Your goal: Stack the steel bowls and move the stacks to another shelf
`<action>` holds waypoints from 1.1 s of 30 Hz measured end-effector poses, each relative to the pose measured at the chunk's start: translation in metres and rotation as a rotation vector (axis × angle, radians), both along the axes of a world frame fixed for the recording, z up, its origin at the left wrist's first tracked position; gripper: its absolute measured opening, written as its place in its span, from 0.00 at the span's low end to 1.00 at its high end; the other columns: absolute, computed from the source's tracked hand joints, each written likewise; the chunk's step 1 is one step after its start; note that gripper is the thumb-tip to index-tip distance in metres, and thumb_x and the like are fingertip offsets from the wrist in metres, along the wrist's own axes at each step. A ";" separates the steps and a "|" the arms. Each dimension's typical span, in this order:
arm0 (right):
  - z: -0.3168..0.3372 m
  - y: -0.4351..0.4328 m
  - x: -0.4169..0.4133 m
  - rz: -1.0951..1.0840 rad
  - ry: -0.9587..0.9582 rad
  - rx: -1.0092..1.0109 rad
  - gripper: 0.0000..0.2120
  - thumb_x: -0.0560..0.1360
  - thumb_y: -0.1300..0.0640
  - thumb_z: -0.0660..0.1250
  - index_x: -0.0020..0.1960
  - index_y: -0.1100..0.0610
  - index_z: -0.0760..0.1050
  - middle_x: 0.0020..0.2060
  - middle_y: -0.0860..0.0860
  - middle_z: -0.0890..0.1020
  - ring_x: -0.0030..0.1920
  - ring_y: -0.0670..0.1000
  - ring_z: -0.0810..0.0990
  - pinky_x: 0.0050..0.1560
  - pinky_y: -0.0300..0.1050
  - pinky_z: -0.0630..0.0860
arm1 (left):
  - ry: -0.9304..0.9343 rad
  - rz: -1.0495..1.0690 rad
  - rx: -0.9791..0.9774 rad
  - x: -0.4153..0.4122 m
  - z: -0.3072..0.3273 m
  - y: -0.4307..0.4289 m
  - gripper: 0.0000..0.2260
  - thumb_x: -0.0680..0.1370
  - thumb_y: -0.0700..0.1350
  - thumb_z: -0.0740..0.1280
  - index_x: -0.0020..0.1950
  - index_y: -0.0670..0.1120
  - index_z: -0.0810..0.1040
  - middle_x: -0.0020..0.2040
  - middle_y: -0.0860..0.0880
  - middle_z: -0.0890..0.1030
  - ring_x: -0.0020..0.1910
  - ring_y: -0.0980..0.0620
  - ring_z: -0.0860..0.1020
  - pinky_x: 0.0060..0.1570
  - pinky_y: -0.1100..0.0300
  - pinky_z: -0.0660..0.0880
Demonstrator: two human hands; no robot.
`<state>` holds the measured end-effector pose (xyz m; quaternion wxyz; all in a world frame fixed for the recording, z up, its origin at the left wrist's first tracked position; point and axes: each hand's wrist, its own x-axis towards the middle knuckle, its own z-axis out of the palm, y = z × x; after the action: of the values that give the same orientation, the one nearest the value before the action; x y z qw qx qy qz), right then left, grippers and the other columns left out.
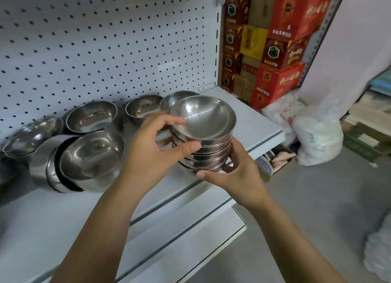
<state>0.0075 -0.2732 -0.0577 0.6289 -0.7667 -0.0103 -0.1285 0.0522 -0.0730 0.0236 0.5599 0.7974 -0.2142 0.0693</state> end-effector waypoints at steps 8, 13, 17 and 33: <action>0.012 -0.139 -0.045 -0.172 -0.009 0.000 0.46 0.63 0.54 0.86 0.76 0.53 0.69 0.65 0.48 0.82 0.67 0.49 0.80 0.69 0.58 0.77 | 0.114 -0.216 -0.119 -0.005 0.003 -0.146 0.37 0.64 0.55 0.83 0.70 0.61 0.71 0.67 0.61 0.77 0.67 0.59 0.76 0.62 0.51 0.79; 0.014 -0.239 -0.085 -0.301 -0.009 -0.043 0.46 0.61 0.55 0.86 0.75 0.48 0.70 0.63 0.41 0.83 0.66 0.42 0.80 0.67 0.50 0.78 | 0.183 -0.326 -0.112 -0.012 -0.003 -0.256 0.38 0.61 0.56 0.81 0.71 0.59 0.74 0.66 0.60 0.79 0.67 0.59 0.77 0.58 0.60 0.80; 0.011 -0.318 -0.118 -0.429 0.012 -0.084 0.52 0.59 0.46 0.87 0.77 0.48 0.68 0.65 0.40 0.82 0.68 0.43 0.78 0.68 0.55 0.77 | 0.208 -0.469 -0.159 -0.029 -0.009 -0.345 0.31 0.66 0.47 0.80 0.66 0.60 0.74 0.63 0.61 0.80 0.63 0.67 0.77 0.51 0.72 0.77; -0.029 -0.515 -0.178 -0.796 0.141 -0.041 0.51 0.59 0.44 0.87 0.76 0.50 0.68 0.66 0.45 0.81 0.70 0.46 0.78 0.70 0.59 0.74 | 0.255 -0.836 -0.017 -0.025 -0.044 -0.603 0.25 0.72 0.54 0.74 0.67 0.59 0.73 0.63 0.61 0.81 0.64 0.65 0.77 0.57 0.72 0.73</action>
<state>-0.1708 -0.7879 -0.0863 0.5138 -0.7300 0.3280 -0.3090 0.0269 -0.6756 -0.0201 0.5682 0.6399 -0.4470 -0.2606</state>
